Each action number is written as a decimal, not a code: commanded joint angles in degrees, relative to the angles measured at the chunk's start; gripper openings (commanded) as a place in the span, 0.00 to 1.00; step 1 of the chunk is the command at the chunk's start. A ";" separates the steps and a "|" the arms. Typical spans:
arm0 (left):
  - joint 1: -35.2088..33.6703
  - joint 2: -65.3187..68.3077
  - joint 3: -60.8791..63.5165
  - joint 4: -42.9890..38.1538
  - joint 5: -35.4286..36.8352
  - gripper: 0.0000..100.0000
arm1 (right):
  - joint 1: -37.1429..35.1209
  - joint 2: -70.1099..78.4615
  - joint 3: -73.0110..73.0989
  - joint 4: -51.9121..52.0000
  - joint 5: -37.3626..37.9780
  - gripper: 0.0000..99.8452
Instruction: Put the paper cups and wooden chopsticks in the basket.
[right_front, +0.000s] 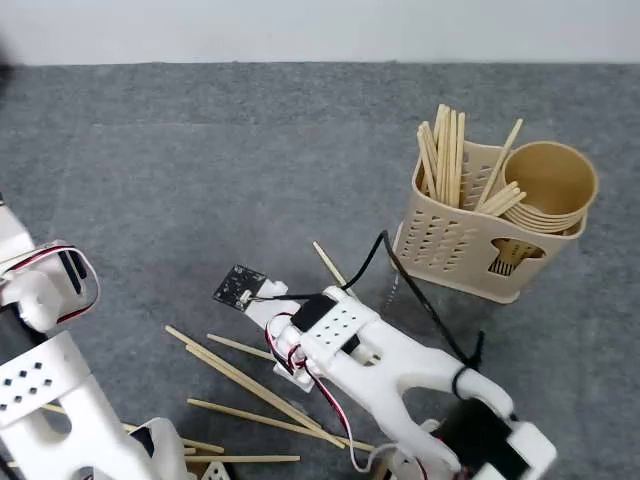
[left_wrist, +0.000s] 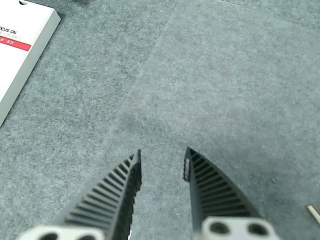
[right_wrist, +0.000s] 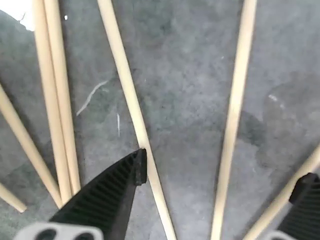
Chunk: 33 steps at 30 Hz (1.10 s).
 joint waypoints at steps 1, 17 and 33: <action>-0.18 -1.76 -0.48 0.18 -0.53 0.14 | -0.13 2.42 -1.67 -0.92 -0.70 0.44; -0.26 -1.76 -0.48 0.18 -0.53 0.14 | 3.56 14.81 -13.98 4.44 -1.32 0.22; -0.26 -1.76 -0.48 0.09 -0.53 0.14 | 8.31 14.55 -16.09 -1.71 2.11 0.01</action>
